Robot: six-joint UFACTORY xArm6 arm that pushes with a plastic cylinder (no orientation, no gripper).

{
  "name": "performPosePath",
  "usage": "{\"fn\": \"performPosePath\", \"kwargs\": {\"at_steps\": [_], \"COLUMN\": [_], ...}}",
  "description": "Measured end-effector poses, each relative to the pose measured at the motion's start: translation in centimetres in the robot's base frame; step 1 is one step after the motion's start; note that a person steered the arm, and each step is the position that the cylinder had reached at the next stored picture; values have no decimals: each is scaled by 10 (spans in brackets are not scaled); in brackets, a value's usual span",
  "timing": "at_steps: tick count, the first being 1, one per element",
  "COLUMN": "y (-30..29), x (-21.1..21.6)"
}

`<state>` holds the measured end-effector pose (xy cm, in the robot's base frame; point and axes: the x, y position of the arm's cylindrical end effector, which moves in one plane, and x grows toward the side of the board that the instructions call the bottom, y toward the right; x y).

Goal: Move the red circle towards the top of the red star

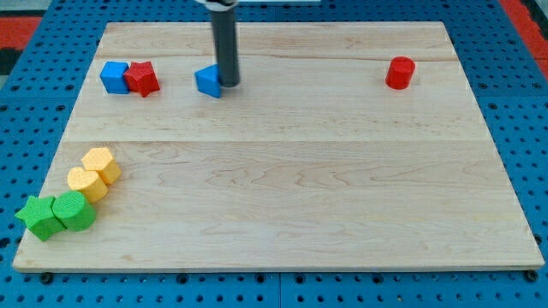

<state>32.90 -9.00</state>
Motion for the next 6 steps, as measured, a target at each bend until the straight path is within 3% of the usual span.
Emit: {"fn": "performPosePath", "kwargs": {"at_steps": [1, 2, 3, 4, 5, 6], "y": [-47, 7, 145, 239, 306, 352], "x": [0, -9, -15, 17, 46, 19]}}
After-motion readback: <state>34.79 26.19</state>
